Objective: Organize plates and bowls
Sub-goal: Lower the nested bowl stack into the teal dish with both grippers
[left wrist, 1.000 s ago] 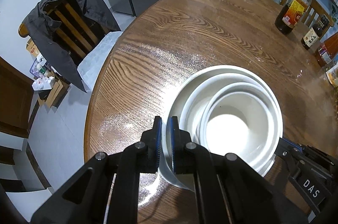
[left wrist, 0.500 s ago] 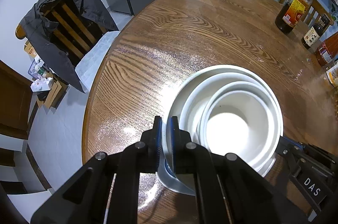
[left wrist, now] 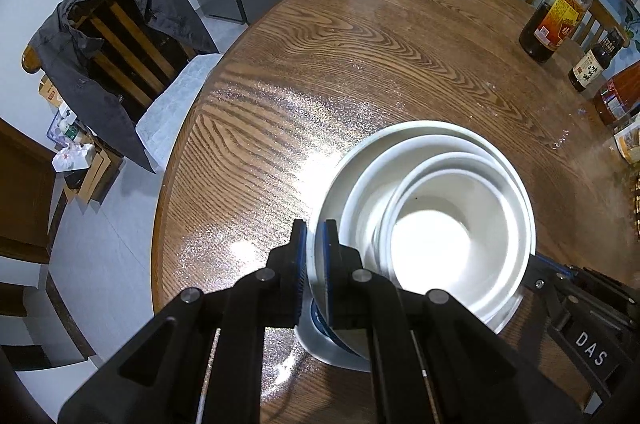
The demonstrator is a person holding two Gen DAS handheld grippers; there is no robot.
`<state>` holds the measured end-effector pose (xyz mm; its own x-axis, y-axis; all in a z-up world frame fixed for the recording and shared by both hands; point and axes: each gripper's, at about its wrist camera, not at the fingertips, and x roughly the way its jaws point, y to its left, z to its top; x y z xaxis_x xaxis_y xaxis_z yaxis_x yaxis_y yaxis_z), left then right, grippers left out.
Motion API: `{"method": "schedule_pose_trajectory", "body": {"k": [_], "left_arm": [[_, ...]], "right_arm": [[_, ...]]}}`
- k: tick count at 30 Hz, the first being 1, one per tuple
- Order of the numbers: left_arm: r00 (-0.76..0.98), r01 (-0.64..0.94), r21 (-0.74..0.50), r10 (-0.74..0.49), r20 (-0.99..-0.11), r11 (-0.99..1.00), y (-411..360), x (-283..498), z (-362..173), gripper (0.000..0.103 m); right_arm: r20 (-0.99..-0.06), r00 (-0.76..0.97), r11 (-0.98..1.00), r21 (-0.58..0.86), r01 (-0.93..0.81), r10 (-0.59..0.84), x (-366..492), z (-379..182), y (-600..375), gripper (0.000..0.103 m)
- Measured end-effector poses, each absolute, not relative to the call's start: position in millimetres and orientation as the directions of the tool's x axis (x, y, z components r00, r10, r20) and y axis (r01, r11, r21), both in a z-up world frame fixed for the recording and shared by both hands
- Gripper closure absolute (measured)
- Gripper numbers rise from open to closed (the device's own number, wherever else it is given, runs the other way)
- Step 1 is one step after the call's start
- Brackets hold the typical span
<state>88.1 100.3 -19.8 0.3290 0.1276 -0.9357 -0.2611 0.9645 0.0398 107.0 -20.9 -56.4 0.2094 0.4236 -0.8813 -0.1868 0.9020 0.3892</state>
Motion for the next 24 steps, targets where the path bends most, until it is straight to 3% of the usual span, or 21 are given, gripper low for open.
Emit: {"method": "schedule_pose_trajectory", "body": {"k": [24], "left_arm": [[0.359, -0.256, 0.066, 0.158, -0.920, 0.964, 97, 83, -22, 0.095]], "right_arm": [[-0.907, 0.269, 0.936, 0.268, -0.226, 0.325, 103, -50, -10, 0.092]]}}
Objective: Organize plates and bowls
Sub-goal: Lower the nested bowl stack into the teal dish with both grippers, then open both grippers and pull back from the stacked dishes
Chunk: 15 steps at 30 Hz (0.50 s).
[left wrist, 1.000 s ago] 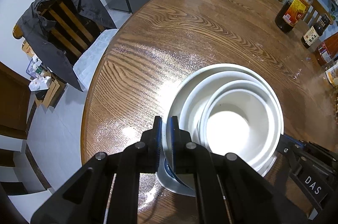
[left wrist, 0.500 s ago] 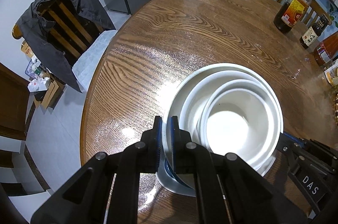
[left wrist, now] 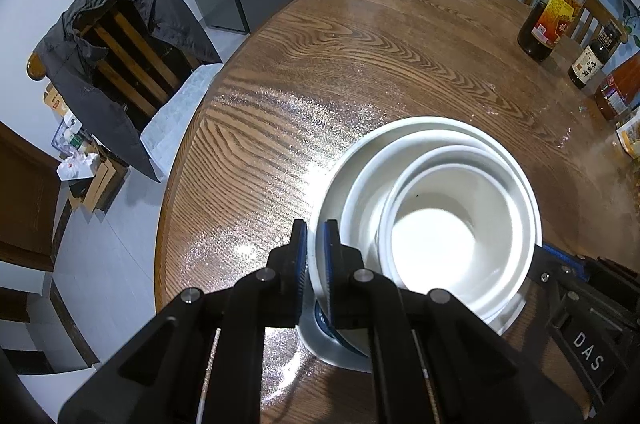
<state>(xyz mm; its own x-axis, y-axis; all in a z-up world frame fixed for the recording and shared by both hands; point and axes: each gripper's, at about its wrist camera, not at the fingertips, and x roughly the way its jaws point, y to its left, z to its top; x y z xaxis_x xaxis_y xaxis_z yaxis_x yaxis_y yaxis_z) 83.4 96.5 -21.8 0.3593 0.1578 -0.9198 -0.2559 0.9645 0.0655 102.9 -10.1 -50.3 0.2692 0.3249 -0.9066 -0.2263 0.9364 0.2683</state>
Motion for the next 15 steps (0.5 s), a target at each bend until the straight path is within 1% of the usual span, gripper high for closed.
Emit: {"method": "schedule_pose_trajectory", "body": {"k": [4, 7, 10, 12, 15], "left_arm": [[0.359, -0.253, 0.059, 0.150, -0.921, 0.966, 97.9, 83.2, -21.5, 0.094], [0.357, -0.255, 0.062, 0.153, -0.921, 0.965, 97.5, 83.0, -21.8, 0.091], [0.356, -0.260, 0.065, 0.158, -0.921, 0.963, 99.1, 82.6, -21.4, 0.080], [0.356, -0.270, 0.072, 0.169, -0.919, 0.960, 101.9, 81.7, -20.7, 0.064], [0.356, -0.284, 0.066, 0.169, -0.919, 0.957, 106.3, 80.1, -21.1, 0.051]], "right_arm": [[-0.910, 0.269, 0.940, 0.259, -0.221, 0.314, 103.9, -49.8, -10.6, 0.091], [-0.913, 0.270, 0.943, 0.249, -0.221, 0.305, 103.7, -49.1, -11.5, 0.092], [-0.917, 0.273, 0.947, 0.235, -0.219, 0.291, 103.6, -48.1, -12.3, 0.091], [-0.920, 0.276, 0.951, 0.225, -0.213, 0.280, 103.1, -47.8, -13.2, 0.091], [-0.923, 0.273, 0.954, 0.220, -0.203, 0.271, 103.6, -47.9, -14.8, 0.091]]}}
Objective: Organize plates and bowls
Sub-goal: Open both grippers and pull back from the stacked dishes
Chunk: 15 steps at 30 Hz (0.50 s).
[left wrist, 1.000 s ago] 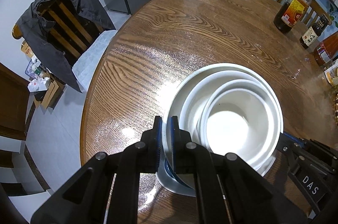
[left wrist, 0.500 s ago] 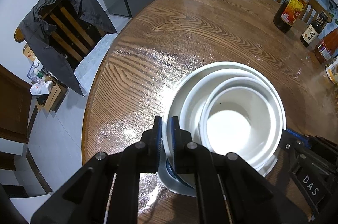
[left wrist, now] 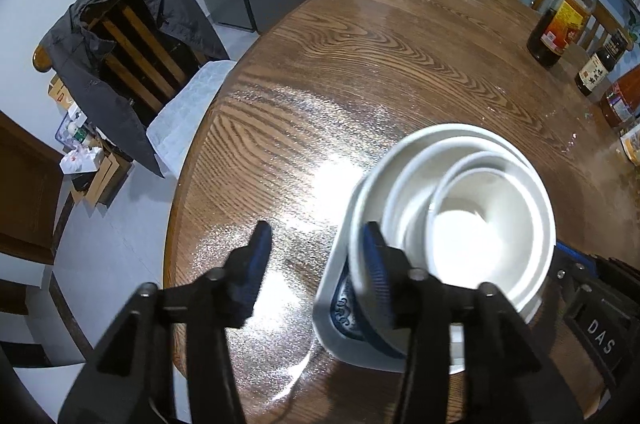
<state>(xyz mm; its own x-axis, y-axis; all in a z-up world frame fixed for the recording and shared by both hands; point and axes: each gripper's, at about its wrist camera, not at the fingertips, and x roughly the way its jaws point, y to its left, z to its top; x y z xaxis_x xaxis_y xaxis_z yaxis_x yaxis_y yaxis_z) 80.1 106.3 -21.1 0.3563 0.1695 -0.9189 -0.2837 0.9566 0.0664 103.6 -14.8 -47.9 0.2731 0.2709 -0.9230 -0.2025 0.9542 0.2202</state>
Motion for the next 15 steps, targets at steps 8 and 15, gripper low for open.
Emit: {"method": "schedule_pose_trajectory", "body": {"k": [8, 15], "left_arm": [[0.354, -0.291, 0.060, 0.166, -0.920, 0.955, 110.0, 77.1, -23.0, 0.042], [0.351, -0.291, 0.054, 0.159, -0.923, 0.955, 112.2, 77.2, -23.3, 0.038]], "right_arm": [[-0.929, 0.278, 0.960, 0.193, -0.202, 0.245, 102.8, -45.9, -12.5, 0.091], [-0.932, 0.282, 0.966, 0.178, -0.190, 0.227, 104.0, -45.8, -15.7, 0.084]]}}
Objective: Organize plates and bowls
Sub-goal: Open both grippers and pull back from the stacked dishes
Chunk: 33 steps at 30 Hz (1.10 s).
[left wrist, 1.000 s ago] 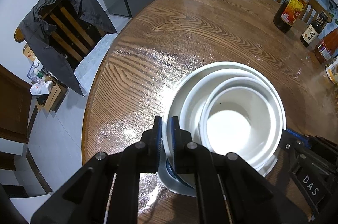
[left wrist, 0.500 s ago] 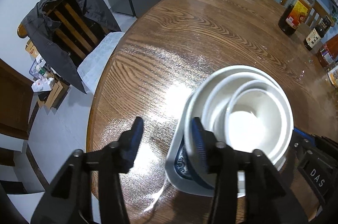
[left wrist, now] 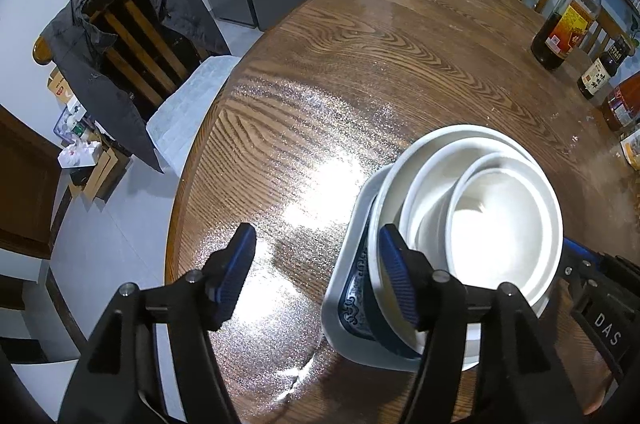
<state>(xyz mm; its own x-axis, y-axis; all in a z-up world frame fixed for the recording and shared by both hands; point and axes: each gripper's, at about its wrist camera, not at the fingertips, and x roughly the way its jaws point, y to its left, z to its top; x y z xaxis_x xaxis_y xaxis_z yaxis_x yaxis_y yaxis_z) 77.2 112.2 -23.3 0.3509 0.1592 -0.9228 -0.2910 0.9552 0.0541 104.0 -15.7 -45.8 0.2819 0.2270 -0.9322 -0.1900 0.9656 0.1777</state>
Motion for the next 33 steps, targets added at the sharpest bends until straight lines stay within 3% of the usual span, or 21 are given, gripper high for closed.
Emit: {"method": "schedule_pose_trajectory", "body": {"k": [7, 13, 20, 24, 32, 33], "left_arm": [[0.338, -0.299, 0.053, 0.157, -0.928, 0.953, 115, 77, -25, 0.030], [0.329, -0.311, 0.047, 0.154, -0.932, 0.949, 121, 77, -27, 0.023], [0.358, -0.300, 0.048, 0.159, -0.920, 0.953, 120, 77, -18, 0.022], [0.381, -0.303, 0.048, 0.167, -0.910, 0.952, 119, 79, -10, 0.020], [0.474, -0.307, -0.007, 0.147, -0.868, 0.952, 117, 67, 15, 0.018], [0.490, -0.304, -0.019, 0.139, -0.860, 0.952, 116, 63, 18, 0.014]], "right_arm": [[-0.937, 0.280, 0.969, 0.160, -0.190, 0.209, 104, -45, -17, 0.081], [-0.937, 0.292, 0.975, 0.146, -0.170, 0.191, 105, -45, -24, 0.062], [-0.923, 0.327, 0.974, 0.156, -0.163, 0.203, 105, -36, -30, 0.060], [-0.909, 0.354, 0.971, 0.172, -0.163, 0.220, 107, -21, -35, 0.041], [-0.869, 0.402, 0.956, 0.232, -0.182, 0.287, 95, -8, -44, 0.041], [-0.859, 0.410, 0.949, 0.244, -0.202, 0.308, 91, -5, -44, 0.041]]}}
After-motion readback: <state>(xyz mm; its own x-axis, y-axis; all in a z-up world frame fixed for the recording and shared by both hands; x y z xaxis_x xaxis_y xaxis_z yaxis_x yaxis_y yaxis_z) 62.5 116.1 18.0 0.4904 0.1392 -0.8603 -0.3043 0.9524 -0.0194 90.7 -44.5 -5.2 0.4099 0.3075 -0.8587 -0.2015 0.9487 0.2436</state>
